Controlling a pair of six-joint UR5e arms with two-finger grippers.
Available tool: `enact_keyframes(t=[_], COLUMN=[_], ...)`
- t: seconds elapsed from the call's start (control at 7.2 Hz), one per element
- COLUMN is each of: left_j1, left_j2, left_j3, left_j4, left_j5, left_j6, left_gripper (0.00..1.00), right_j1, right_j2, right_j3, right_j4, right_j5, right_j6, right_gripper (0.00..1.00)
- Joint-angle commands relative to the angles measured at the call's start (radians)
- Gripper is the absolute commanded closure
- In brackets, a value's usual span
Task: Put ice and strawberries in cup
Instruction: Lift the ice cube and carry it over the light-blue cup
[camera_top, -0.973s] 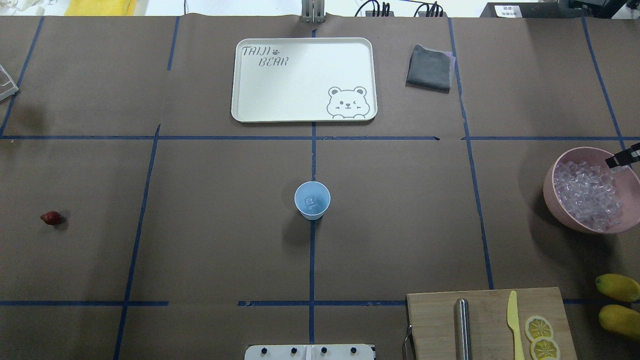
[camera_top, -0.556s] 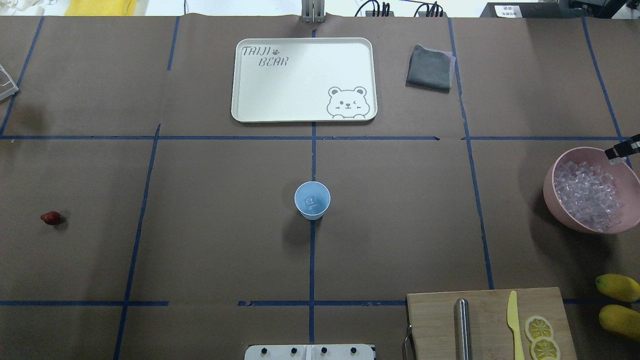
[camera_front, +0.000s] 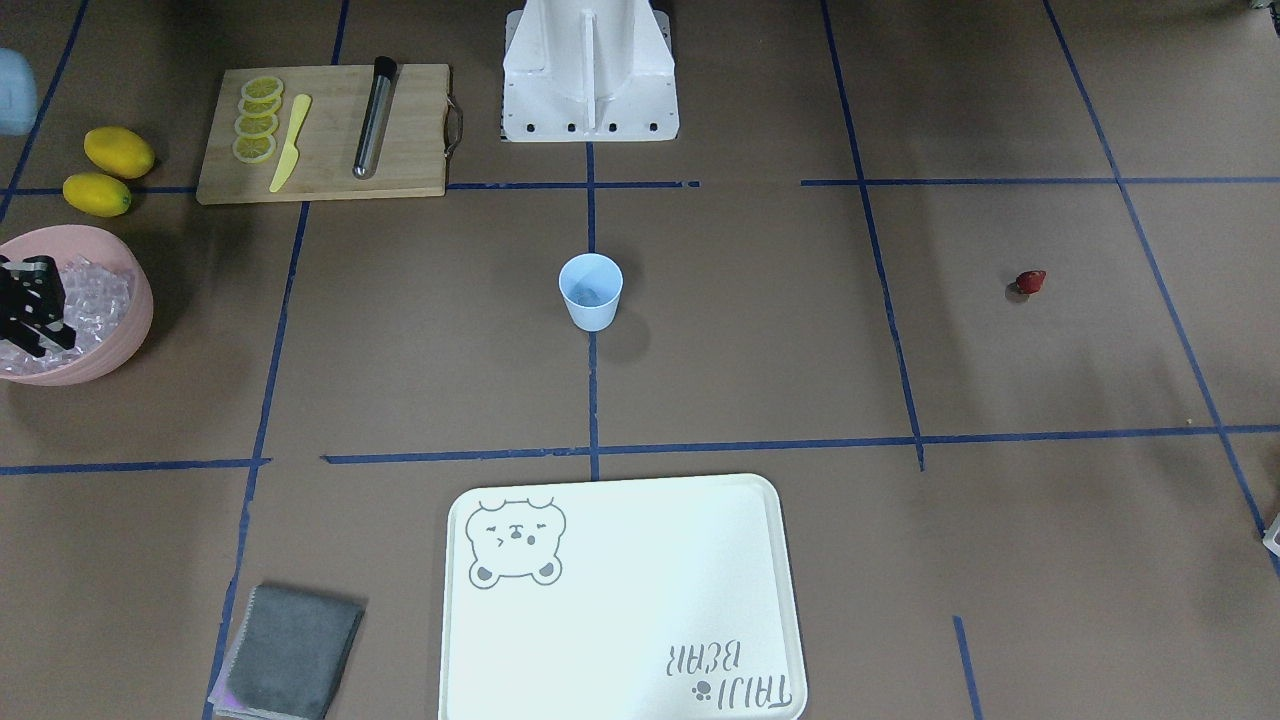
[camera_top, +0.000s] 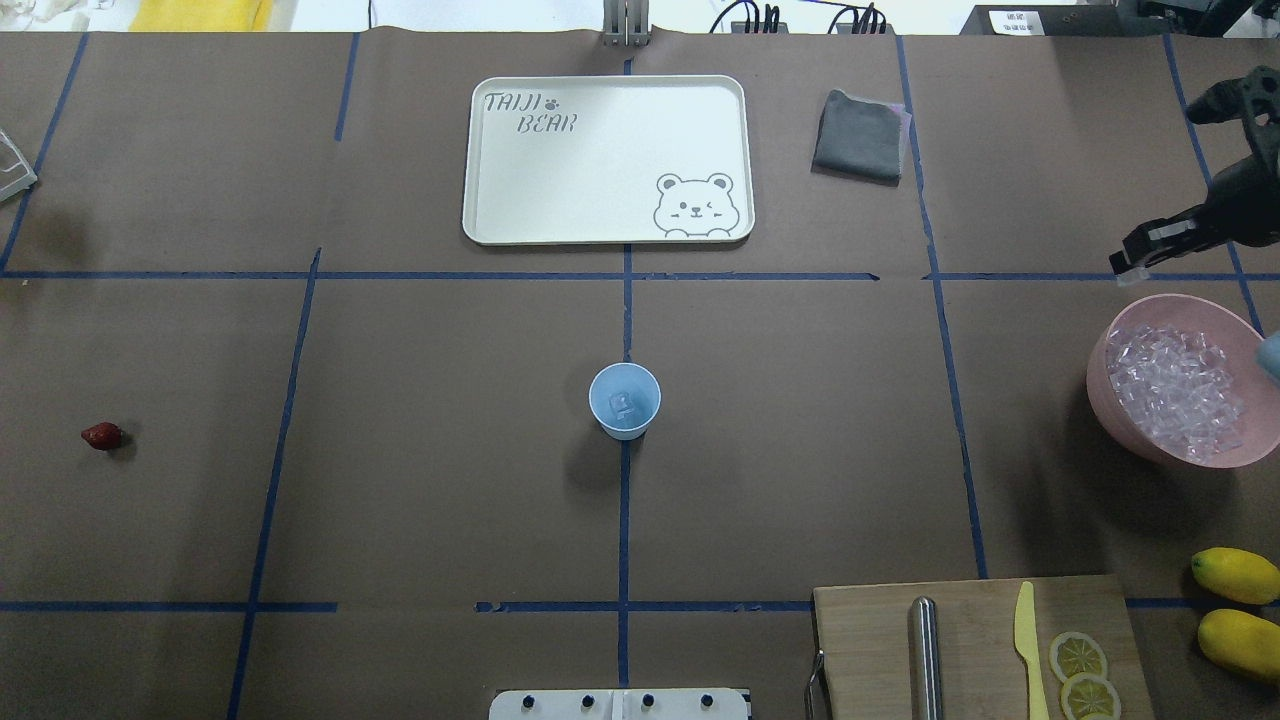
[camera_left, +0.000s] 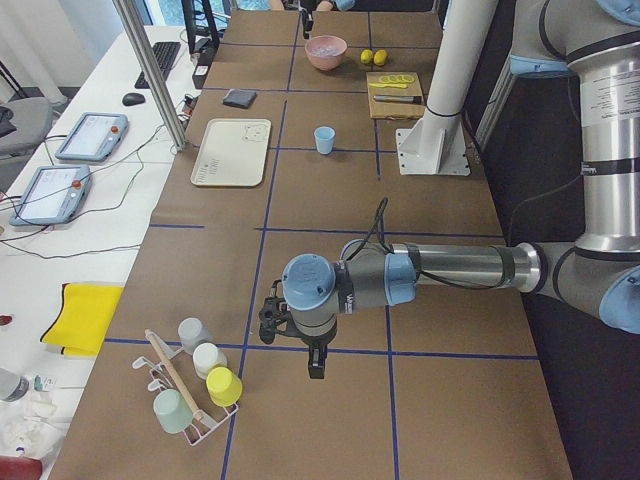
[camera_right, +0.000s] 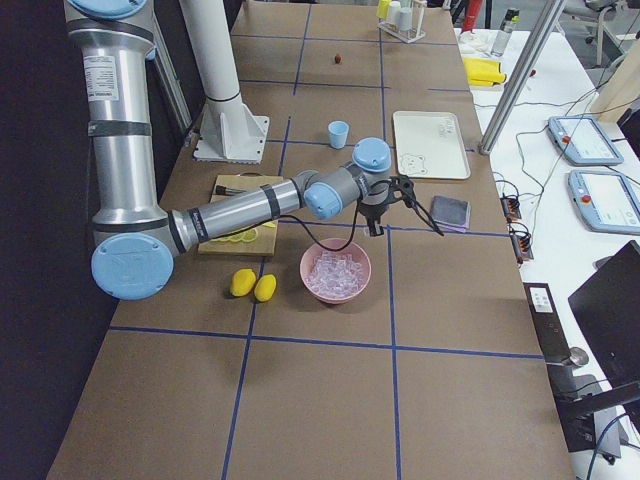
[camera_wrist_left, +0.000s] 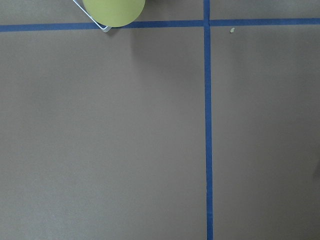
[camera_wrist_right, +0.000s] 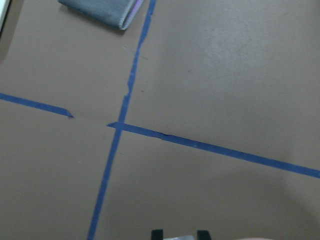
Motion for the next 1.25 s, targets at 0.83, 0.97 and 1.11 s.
enact_keyframes(t=[0.83,0.97,1.11], left_j1=[0.000,0.000,0.000], left_j2=[-0.002,-0.002,-0.002], left_j3=[-0.002,0.000,0.000], left_j4=[-0.004,-0.004,-0.004], left_j5=[0.000,0.000,0.000], left_j6=[0.000,0.000,0.000], left_gripper=[0.00,0.00,0.00], right_j1=[-0.391,-0.446,-0.506], right_j2=[0.443,0.482,0.546], right_j3=[0.050,0.045,0.036], right_j4=[-0.294,-0.306,-0.370], right_j5=[-0.218,-0.270,-0.329], right_j6=[0.497,0.546,0.609], right_gripper=[0.99,0.99,0.98])
